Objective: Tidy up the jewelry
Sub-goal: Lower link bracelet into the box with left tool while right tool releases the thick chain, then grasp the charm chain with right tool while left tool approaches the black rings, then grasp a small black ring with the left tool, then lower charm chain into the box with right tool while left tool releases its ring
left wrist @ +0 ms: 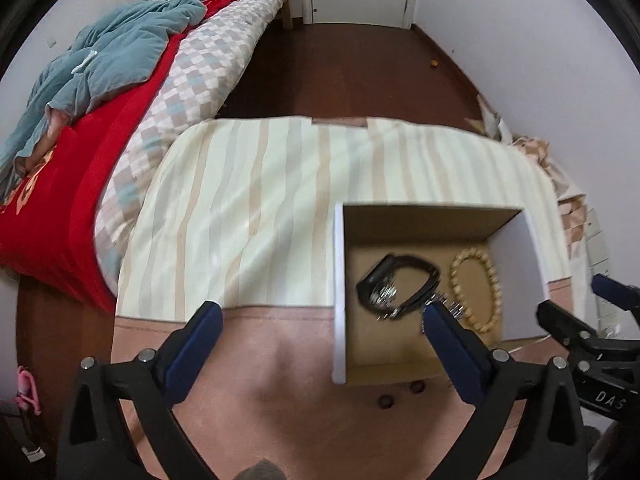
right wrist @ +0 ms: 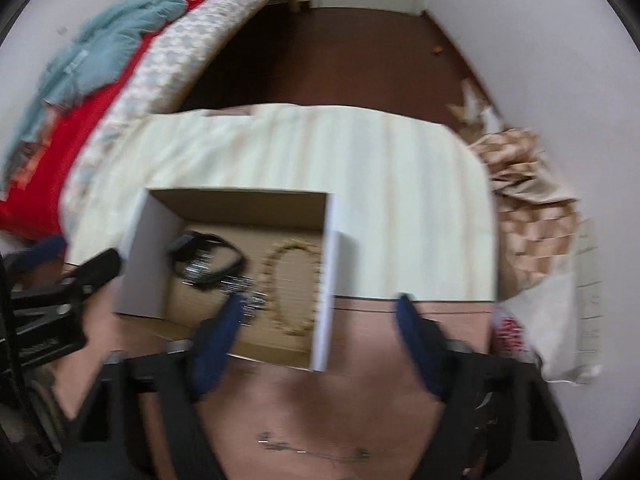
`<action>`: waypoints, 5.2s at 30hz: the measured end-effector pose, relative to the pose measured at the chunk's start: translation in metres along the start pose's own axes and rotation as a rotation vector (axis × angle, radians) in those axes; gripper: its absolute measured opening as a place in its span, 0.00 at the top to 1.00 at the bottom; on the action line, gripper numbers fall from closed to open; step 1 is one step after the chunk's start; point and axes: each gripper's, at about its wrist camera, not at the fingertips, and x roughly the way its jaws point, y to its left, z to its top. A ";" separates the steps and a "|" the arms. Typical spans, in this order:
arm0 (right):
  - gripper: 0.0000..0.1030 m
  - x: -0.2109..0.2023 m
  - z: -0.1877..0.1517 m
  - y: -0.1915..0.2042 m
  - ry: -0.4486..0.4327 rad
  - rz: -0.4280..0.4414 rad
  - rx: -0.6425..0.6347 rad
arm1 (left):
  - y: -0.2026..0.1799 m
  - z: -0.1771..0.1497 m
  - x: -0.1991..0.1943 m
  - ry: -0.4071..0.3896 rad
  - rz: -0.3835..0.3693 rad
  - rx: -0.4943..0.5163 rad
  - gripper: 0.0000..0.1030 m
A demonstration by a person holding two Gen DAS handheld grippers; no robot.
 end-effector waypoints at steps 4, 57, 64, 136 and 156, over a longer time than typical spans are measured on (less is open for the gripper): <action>0.06 0.010 -0.013 -0.006 0.012 -0.046 0.029 | -0.002 -0.012 0.004 -0.024 0.048 0.010 0.00; 0.55 0.010 -0.183 -0.067 -0.089 -0.010 0.310 | -0.005 -0.131 -0.012 -0.037 0.205 -0.088 0.00; 0.69 0.022 -0.178 -0.046 -0.114 -0.041 0.226 | -0.002 -0.130 0.000 -0.014 0.207 -0.086 0.00; 0.91 -0.104 0.015 -0.008 -0.384 0.238 0.069 | -0.014 0.029 -0.034 -0.067 -0.280 0.006 0.92; 0.84 0.012 0.043 -0.001 -0.081 0.218 0.010 | -0.009 0.066 0.024 0.099 -0.324 -0.063 0.47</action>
